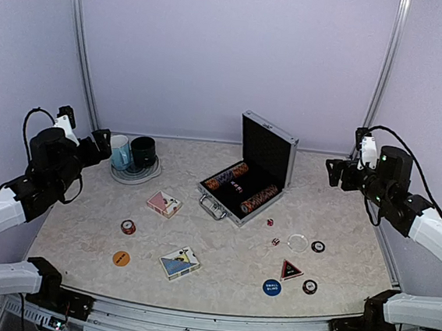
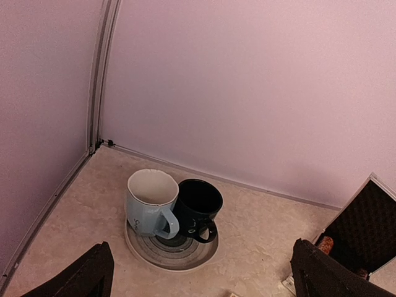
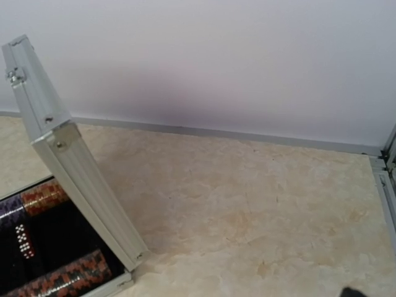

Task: Pack up texas hold em set
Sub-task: Move the chip case to the center of the board.

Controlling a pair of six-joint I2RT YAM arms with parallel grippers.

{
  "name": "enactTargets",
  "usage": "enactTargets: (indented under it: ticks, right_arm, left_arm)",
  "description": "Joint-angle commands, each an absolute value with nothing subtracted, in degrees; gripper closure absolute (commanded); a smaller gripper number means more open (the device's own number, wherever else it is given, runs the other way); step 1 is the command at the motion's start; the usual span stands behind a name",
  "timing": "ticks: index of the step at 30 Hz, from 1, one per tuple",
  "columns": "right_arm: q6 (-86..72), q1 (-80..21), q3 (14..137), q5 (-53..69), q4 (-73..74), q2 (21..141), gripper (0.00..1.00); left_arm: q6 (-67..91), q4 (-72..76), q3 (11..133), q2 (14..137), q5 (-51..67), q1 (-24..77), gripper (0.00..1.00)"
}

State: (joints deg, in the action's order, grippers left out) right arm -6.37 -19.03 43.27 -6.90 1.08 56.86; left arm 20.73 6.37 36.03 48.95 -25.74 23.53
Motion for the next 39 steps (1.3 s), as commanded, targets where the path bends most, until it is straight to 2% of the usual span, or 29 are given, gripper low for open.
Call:
enactTargets:
  ticks: [1, 13, 18, 25, 31, 39]
  right_arm:
    - [-5.91, -19.86, 42.63, -6.09, 1.69, 55.29, 0.01]
    - [-5.67, -19.94, 44.14, -5.18, 4.87, 55.35, 0.01]
    - [-4.23, -20.48, 46.53, -0.24, 5.07, 58.8, 0.01]
    - [-1.47, -21.86, 52.49, 10.07, 1.73, 68.9, 0.01]
    - [3.61, -22.06, 60.16, 12.44, -1.05, 80.43, 0.01]
    - [11.29, -22.03, 73.01, 10.25, 0.62, 93.06, 0.01]
  left_arm:
    - [19.95, 7.05, 35.6, 48.18, -27.16, 24.08, 0.01]
    - [20.92, 6.97, 35.8, 48.36, -27.18, 25.07, 0.01]
    - [20.9, 5.01, 38.5, 53.2, -29.09, 28.12, 0.01]
    - [20.51, 8.76, 40.67, 60.01, -25.04, 32.93, 0.01]
    - [19.85, 7.57, 44.88, 67.83, -24.23, 35.06, 0.01]
    - [18.5, 10.54, 44.51, 69.94, -19.78, 35.21, 0.01]
